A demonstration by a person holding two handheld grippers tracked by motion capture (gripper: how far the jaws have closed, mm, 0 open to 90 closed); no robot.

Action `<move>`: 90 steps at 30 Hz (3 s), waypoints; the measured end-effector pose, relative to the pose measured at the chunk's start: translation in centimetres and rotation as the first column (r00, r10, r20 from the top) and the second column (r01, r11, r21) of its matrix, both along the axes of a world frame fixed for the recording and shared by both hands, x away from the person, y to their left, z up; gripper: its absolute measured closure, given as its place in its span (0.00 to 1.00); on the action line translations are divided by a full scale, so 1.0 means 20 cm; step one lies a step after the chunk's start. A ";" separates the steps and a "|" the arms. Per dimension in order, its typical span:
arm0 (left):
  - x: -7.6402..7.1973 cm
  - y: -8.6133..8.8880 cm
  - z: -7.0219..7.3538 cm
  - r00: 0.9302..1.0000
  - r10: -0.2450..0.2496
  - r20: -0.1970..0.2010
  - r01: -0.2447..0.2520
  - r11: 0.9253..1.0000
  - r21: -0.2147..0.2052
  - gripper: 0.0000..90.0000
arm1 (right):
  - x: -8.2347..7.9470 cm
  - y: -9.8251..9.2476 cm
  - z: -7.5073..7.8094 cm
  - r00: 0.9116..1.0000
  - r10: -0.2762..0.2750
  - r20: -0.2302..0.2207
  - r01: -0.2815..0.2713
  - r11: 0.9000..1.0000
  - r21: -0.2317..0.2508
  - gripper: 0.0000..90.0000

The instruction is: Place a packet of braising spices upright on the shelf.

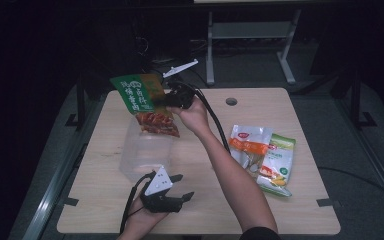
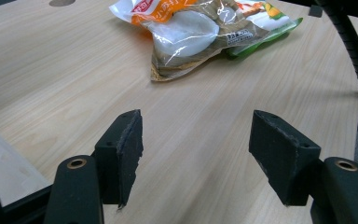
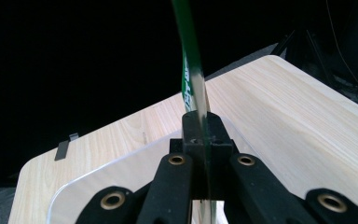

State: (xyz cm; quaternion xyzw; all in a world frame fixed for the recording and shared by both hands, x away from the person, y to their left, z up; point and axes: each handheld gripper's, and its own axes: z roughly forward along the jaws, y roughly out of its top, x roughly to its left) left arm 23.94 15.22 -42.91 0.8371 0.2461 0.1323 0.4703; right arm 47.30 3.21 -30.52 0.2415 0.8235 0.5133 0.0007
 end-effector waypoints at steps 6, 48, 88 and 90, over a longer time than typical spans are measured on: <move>0.00 0.00 0.00 1.000 0.001 -0.006 -0.001 1.000 -0.002 0.38 | 0.04 0.04 -0.06 1.000 -0.006 -0.007 0.006 1.000 0.016 1.00; 0.01 -0.01 -0.01 1.000 0.001 -0.001 -0.001 1.000 0.005 0.38 | 0.11 -0.06 -0.28 0.994 -0.089 -0.064 0.086 0.995 -0.052 0.62; 0.02 -0.02 -0.02 1.000 -0.007 -0.017 0.007 1.000 0.007 0.34 | -0.20 -0.63 -0.23 0.984 -0.156 -0.088 0.147 0.983 -0.109 0.29; 0.02 -0.01 -0.02 1.000 -0.008 -0.016 0.009 1.000 0.007 0.34 | -0.21 -0.66 -0.23 0.982 -0.164 -0.092 0.152 0.981 -0.122 0.29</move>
